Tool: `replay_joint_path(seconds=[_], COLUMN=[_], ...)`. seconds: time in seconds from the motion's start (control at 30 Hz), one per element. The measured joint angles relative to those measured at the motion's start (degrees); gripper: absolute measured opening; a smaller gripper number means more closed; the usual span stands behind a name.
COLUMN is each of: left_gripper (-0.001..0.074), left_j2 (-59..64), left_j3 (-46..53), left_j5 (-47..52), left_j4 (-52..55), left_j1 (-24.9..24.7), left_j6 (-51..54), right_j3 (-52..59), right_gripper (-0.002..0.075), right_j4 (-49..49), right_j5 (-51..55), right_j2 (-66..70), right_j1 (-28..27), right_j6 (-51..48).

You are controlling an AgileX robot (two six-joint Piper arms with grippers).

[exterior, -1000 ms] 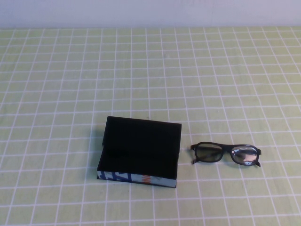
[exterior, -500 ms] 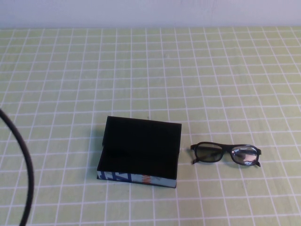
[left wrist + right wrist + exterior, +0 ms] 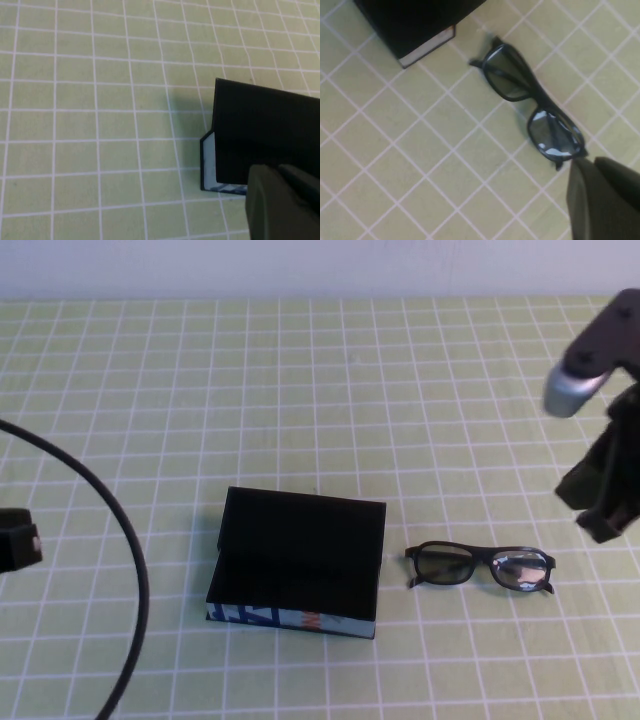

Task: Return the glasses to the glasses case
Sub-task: Pick up the glasses from the table

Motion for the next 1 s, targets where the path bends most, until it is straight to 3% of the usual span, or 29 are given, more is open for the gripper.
replay_joint_path(seconds=[0.13, 0.33, 0.43, 1.0], left_gripper=[-0.0003, -0.0003, -0.0003, -0.0003], left_j2=[0.0, 0.0, 0.0, 0.0], left_j3=[0.0, 0.0, 0.0, 0.0], left_j5=[2.5, 6.5, 7.9, 10.3], left_j4=[-0.4, -0.4, -0.4, -0.5], left_j1=[0.0, 0.0, 0.0, 0.0], left_j6=[0.0, 0.7, 1.3, 1.4], right_j3=[-3.0, -3.8, -4.0, -4.1], right_gripper=[0.0033, 0.0295, 0.0365, 0.0382], right_j4=[-2.0, -4.4, -5.4, -6.1], right_j5=[0.6, -5.6, -8.1, -12.7], right_j2=[8.7, 18.9, 22.6, 34.3], right_j1=[3.9, 5.2, 5.2, 5.2], right_j6=[-2.5, -6.4, -6.7, -6.8])
